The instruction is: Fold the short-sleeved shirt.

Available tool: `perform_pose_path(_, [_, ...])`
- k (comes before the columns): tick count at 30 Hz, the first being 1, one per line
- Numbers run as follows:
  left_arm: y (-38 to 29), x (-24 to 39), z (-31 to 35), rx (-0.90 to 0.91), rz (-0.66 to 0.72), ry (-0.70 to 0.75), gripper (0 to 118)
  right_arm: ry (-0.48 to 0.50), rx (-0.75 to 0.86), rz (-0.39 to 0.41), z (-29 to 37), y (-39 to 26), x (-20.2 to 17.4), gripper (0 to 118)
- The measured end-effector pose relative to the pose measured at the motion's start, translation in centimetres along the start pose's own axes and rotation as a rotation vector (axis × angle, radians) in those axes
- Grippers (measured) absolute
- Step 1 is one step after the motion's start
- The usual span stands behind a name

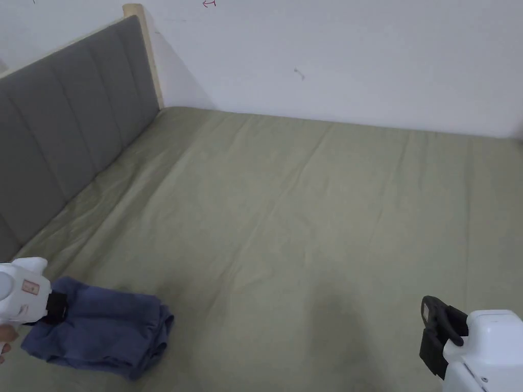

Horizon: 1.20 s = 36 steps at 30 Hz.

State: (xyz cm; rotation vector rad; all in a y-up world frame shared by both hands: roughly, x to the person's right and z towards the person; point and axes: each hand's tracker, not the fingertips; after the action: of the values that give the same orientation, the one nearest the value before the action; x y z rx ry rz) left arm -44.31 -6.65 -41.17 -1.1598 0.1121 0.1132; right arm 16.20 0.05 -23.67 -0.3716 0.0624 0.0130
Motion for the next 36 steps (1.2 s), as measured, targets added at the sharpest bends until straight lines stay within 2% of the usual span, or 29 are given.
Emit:
perform_pose_path(2, [-0.1, -0.1, -0.3, -0.008, 0.036, -0.023, 14, 0.0, -0.017, -0.006, -0.4, -0.1, 0.4, 0])
perform_pose_path(3, [0.0, 0.2, -0.3, -0.008, 0.038, -0.018, 19, -0.002, -0.02, -0.011, -0.5, -0.1, 0.4, 0])
perform_pose_path(4, [0.2, 0.1, -0.6, -0.007, 0.044, -0.002, 31, -0.005, -0.023, -0.015, -0.4, -0.1, 0.4, 0])
perform_pose_path(6, [0.1, 0.6, -0.2, 0.005, 0.028, 0.005, 70, -0.011, -0.024, -0.012, -0.6, -0.2, 1.1, 0])
perform_pose_path(7, [0.1, 0.9, 0.3, 0.024, 0.018, 0.01, 77, -0.014, -0.022, -0.01, -0.4, -0.1, 1.2, 0])
perform_pose_path(13, [-0.8, 5.6, 8.0, 0.196, 0.021, -0.048, 77, -0.039, 0.034, -0.018, 2.0, 1.4, 3.1, 0])
perform_pose_path(22, [-3.1, 14.6, 23.1, 0.623, -0.039, -0.114, 77, -0.087, 0.202, 0.002, 8.2, 6.6, 6.5, 0])
perform_pose_path(26, [-5.2, 19.3, 28.2, 0.812, -0.104, -0.083, 77, -0.127, 0.261, 0.015, 10.9, 8.7, 8.1, 0])
perform_pose_path(31, [-8.3, 25.2, 31.3, 1.015, -0.129, -0.112, 77, -0.174, 0.321, 0.022, 13.6, 10.3, 10.0, 0])
perform_pose_path(36, [-11.3, 30.1, 30.9, 1.157, -0.119, -0.149, 75, -0.216, 0.362, 0.029, 15.5, 10.7, 11.6, 0])
